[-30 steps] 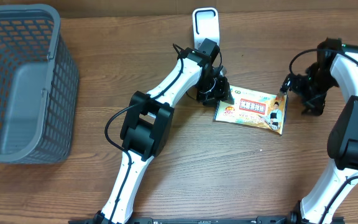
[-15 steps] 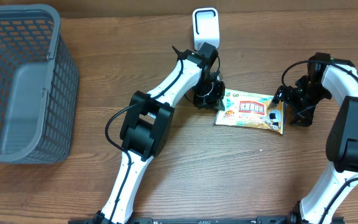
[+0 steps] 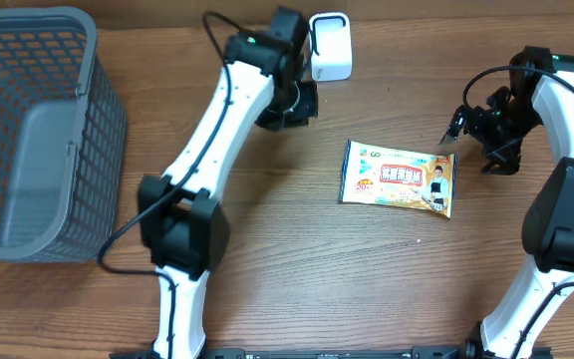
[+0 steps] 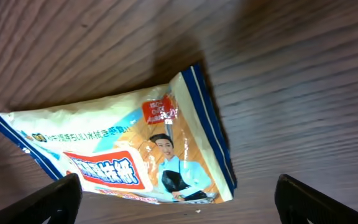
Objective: Scan the item barcode
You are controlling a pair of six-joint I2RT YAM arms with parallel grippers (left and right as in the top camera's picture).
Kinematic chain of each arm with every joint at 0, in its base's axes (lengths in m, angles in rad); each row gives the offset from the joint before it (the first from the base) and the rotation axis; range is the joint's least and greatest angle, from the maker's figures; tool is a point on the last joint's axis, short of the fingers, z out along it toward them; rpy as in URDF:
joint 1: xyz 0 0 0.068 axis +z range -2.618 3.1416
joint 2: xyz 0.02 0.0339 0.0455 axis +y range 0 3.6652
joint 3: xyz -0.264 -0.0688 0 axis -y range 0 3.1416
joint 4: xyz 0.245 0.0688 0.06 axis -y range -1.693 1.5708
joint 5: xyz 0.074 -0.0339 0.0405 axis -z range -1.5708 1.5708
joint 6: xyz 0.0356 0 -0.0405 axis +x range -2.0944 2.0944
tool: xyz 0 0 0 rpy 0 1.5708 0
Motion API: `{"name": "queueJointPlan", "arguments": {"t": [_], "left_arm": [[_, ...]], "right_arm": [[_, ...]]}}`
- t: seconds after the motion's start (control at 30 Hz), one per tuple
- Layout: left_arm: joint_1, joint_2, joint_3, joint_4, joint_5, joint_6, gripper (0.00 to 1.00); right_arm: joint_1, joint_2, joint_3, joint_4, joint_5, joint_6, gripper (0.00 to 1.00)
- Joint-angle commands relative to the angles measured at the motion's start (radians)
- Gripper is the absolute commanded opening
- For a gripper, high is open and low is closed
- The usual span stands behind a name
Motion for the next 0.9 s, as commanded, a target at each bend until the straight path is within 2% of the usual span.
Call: {"name": "queueJointPlan", "arguments": {"t": [0.0, 0.07, 0.1, 0.27, 0.4, 0.6, 0.67, 0.77, 0.8, 0.83, 0.87], "left_arm": [[-0.008, 0.017, -0.006, -0.006, 0.087, 0.020, 0.48], [-0.018, 0.029, -0.020, 0.003, 0.099, 0.020, 0.87], [-0.019, 0.034, -0.022, 0.004, 0.099, 0.020, 0.99], [0.011, 0.045, -0.022, -0.021, 0.098, 0.020, 1.00], [0.042, 0.046, -0.022, -0.044, 0.092, 0.023, 1.00], [0.064, 0.046, -0.022, -0.051, 0.092, 0.023, 1.00], [0.064, 0.046, -0.022, -0.050, 0.092, 0.023, 1.00], [0.063, 0.047, -0.022, -0.050, 0.092, 0.023, 1.00], [0.063, 0.047, -0.022, -0.050, 0.092, 0.023, 1.00], [0.063, 0.047, -0.022, -0.050, 0.092, 0.023, 1.00], [0.063, 0.047, -0.022, -0.051, 0.092, 0.024, 1.00]], "right_arm": [[-0.004, -0.010, -0.008, 0.005, 0.017, -0.015, 1.00], [0.000, -0.010, -0.039, 0.029, -0.049, -0.080, 1.00], [0.005, -0.010, -0.065, 0.038, -0.082, -0.112, 1.00], [0.014, -0.010, -0.210, 0.142, -0.091, -0.103, 1.00], [0.014, -0.010, -0.309, 0.239, -0.200, -0.149, 1.00], [0.015, -0.010, -0.430, 0.362, -0.237, -0.148, 1.00], [0.015, -0.010, -0.478, 0.417, -0.259, -0.141, 0.89], [0.015, -0.010, -0.537, 0.496, -0.249, -0.102, 0.58], [0.015, -0.010, -0.550, 0.518, -0.249, -0.082, 0.46], [0.015, -0.010, -0.552, 0.525, -0.248, -0.070, 0.18], [0.015, -0.010, -0.552, 0.528, -0.249, -0.060, 0.04]]}}
